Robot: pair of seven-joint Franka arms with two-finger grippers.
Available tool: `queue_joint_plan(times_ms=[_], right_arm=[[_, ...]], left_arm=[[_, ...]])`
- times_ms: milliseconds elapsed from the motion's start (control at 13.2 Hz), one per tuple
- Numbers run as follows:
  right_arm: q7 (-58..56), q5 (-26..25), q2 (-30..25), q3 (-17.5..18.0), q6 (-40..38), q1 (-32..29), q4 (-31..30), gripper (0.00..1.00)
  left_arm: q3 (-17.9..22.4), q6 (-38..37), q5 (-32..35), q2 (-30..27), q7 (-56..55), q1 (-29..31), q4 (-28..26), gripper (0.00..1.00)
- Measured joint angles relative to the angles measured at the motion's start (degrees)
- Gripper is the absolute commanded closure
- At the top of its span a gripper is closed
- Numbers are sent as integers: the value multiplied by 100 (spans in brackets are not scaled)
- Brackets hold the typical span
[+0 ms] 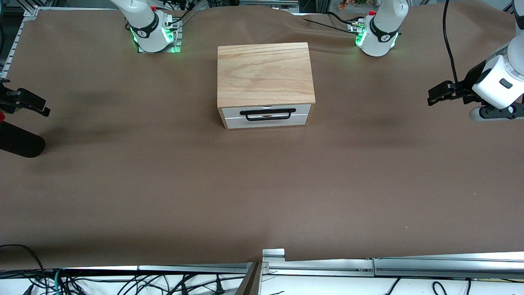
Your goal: Pull top drawer with both arms simultaneously
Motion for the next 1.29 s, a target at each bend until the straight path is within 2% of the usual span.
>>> queue_joint_plan(times_ms=[380,1291], right_arm=[[5,-11,5,-3,0,-18,0,0],[14,-11,68,-3,-1,-43,4,0]], left_arm=[[-21,341,0,-173,0,0,-363,0],[-28,376,0,-226,-1,0,-426,0]])
